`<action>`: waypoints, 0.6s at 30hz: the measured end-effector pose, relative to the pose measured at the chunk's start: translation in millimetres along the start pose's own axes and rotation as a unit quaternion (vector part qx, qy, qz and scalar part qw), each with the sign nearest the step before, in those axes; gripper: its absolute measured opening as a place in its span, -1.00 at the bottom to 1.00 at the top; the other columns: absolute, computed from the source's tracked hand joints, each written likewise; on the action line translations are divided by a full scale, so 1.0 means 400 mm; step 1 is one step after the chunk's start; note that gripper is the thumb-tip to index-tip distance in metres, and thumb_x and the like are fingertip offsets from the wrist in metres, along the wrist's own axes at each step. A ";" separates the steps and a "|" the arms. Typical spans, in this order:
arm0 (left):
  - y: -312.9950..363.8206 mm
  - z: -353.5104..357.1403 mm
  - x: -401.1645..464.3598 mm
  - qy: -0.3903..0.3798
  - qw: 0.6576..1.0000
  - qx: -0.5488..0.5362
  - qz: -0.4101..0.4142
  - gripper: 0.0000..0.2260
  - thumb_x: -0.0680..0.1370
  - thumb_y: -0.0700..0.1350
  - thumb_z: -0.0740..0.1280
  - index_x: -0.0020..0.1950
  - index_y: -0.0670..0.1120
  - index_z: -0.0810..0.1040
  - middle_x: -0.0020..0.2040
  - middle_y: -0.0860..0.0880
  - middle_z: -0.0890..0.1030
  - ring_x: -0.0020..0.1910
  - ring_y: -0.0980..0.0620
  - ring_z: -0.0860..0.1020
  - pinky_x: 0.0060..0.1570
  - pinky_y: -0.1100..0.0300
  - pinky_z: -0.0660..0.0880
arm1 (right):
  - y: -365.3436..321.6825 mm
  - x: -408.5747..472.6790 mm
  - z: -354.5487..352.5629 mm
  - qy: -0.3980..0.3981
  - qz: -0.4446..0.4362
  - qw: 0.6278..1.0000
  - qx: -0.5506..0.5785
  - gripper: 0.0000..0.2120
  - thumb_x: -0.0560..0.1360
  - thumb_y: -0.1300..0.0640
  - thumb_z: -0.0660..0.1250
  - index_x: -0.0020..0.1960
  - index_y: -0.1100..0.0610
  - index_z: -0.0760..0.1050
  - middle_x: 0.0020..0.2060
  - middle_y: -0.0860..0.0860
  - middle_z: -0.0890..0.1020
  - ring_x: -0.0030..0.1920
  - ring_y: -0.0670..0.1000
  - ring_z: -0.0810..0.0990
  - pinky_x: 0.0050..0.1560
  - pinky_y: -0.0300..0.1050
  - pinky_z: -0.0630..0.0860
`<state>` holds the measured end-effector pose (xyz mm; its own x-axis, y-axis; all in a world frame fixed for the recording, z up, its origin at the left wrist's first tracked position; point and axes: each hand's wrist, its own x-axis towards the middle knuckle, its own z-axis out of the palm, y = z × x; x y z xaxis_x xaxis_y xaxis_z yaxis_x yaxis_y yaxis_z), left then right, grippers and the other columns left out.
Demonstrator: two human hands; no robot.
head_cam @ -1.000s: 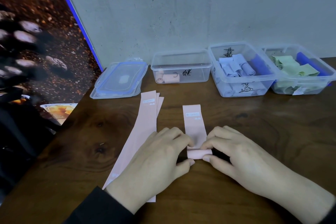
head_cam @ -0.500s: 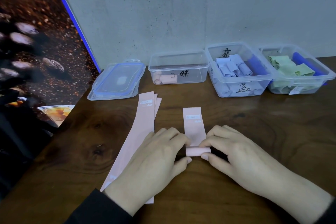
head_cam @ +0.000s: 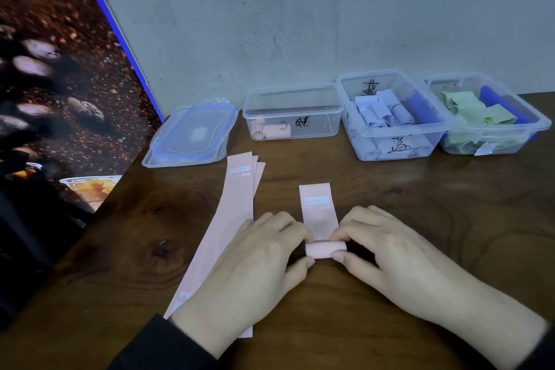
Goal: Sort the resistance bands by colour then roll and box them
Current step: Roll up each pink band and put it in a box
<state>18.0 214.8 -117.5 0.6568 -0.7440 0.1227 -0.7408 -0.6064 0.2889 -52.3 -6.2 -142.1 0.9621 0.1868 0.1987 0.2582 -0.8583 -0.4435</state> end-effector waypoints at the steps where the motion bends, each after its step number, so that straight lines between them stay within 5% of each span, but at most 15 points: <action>1: -0.002 0.002 -0.001 0.004 1.000 0.001 0.001 -0.78 0.63 0.15 0.24 0.25 0.18 0.49 0.16 0.24 0.45 0.11 0.18 0.39 0.19 0.23 0.37 | 0.001 0.000 -0.001 -0.003 0.002 1.000 0.002 -0.71 0.56 -0.25 0.20 0.14 -0.17 0.57 0.01 -0.31 0.48 0.09 -0.18 0.45 0.09 -0.24 0.45; 7: -0.002 0.002 -0.001 0.000 1.000 -0.003 -0.005 -0.73 0.64 0.16 0.19 0.29 0.16 0.51 0.16 0.25 0.45 0.10 0.20 0.38 0.16 0.28 0.36 | 0.001 0.001 -0.002 -0.008 0.005 1.000 0.001 -0.81 0.54 -0.21 0.28 0.11 -0.21 0.54 0.00 -0.33 0.45 0.09 -0.18 0.44 0.09 -0.27 0.42; 13: -0.004 0.002 -0.002 -0.002 1.000 -0.003 -0.001 -0.75 0.63 0.16 0.22 0.28 0.19 0.49 0.17 0.25 0.43 0.11 0.21 0.35 0.19 0.26 0.34 | 0.002 0.002 -0.004 -0.015 0.003 1.000 0.003 -0.65 0.55 -0.28 0.17 0.22 -0.20 0.55 0.01 -0.33 0.44 0.12 -0.20 0.42 0.14 -0.26 0.41; 18: -0.005 0.005 -0.002 0.003 1.000 -0.006 -0.006 -0.73 0.63 0.16 0.22 0.31 0.17 0.50 0.14 0.25 0.44 0.09 0.22 0.36 0.16 0.28 0.34 | 0.002 0.002 -0.005 -0.007 0.003 1.000 0.012 -0.83 0.53 -0.20 0.31 0.10 -0.23 0.51 0.00 -0.33 0.46 0.12 -0.16 0.45 0.10 -0.26 0.42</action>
<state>18.8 215.9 -120.2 0.6665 -0.7351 0.1241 -0.7312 -0.6121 0.3011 -51.4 -7.6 -140.3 0.9650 0.1878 0.1831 0.2533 -0.8481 -0.4653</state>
